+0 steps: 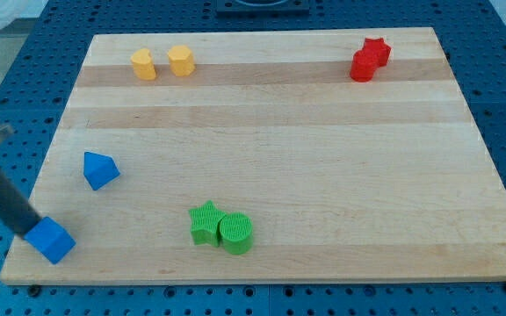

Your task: Separate the blue cube from the blue triangle

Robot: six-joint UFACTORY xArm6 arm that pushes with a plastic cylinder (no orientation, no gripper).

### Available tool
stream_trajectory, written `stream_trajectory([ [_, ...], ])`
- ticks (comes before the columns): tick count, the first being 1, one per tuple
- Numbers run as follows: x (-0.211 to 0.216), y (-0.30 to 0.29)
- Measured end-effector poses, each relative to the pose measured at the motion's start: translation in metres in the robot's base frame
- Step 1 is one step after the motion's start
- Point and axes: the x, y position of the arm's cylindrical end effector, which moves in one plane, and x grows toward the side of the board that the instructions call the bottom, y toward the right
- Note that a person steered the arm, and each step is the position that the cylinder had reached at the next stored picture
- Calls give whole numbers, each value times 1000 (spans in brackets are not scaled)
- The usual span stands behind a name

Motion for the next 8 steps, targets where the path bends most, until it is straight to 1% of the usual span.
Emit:
stream_trajectory([
  [1,6,2],
  [2,7,78],
  [3,7,118],
  [4,12,43],
  [5,39,48],
  [6,46,61],
  [8,43,206],
])
